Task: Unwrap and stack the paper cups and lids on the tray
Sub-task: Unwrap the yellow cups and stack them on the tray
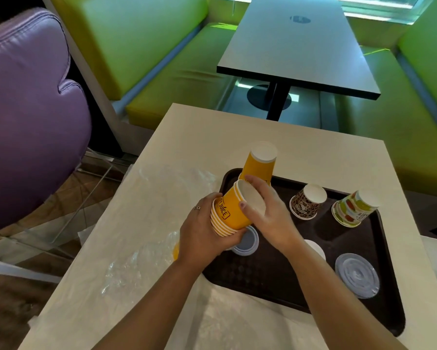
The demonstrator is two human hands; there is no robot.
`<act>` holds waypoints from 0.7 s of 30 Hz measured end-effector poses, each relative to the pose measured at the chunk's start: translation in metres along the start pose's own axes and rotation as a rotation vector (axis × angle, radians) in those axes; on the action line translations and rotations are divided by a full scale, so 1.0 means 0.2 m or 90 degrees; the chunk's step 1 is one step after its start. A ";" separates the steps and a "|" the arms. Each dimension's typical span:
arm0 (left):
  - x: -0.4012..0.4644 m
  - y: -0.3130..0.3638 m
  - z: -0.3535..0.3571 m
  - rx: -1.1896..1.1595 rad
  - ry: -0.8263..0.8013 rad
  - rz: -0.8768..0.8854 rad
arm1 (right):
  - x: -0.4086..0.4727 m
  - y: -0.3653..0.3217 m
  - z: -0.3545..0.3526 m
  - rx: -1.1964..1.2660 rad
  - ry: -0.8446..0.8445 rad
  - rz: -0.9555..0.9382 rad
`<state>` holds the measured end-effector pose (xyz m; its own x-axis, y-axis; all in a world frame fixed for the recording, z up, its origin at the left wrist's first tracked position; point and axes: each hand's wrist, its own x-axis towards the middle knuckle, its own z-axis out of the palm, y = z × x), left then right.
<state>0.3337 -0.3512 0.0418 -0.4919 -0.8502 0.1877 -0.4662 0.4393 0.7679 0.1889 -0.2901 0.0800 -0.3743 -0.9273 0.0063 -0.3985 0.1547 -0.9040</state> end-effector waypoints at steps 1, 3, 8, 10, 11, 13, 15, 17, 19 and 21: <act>0.00 0.00 0.00 -0.002 -0.001 0.001 | 0.01 -0.02 -0.04 -0.035 -0.038 -0.023; 0.00 0.00 -0.01 -0.017 -0.011 0.011 | 0.02 -0.08 -0.14 -0.133 -0.159 -0.061; 0.00 0.02 -0.02 -0.035 -0.039 0.029 | 0.06 -0.24 -0.25 -0.466 -0.309 -0.168; 0.00 0.02 -0.02 -0.026 -0.037 0.021 | 0.07 -0.29 -0.26 -0.625 -0.299 -0.185; 0.01 0.01 -0.03 -0.024 -0.038 0.015 | 0.08 -0.31 -0.27 -0.677 -0.283 -0.187; 0.01 0.01 -0.03 -0.022 -0.033 0.004 | 0.08 -0.32 -0.29 -0.675 -0.257 -0.193; 0.01 0.01 -0.04 -0.029 -0.017 -0.005 | 0.09 -0.33 -0.33 -0.582 -0.224 -0.196; 0.01 0.00 -0.05 -0.048 -0.004 -0.023 | 0.09 -0.33 -0.38 -0.468 -0.160 -0.192; 0.01 -0.01 -0.06 -0.049 -0.006 -0.032 | 0.11 -0.32 -0.42 -0.345 -0.072 -0.203; 0.01 -0.01 -0.06 -0.040 -0.014 -0.033 | 0.16 -0.30 -0.42 -0.244 0.009 -0.206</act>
<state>0.3423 -0.3576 0.0482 -0.4849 -0.8642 0.1342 -0.4449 0.3758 0.8129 0.1303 -0.3007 0.1707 -0.1906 -0.9440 0.2692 -0.7740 -0.0241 -0.6327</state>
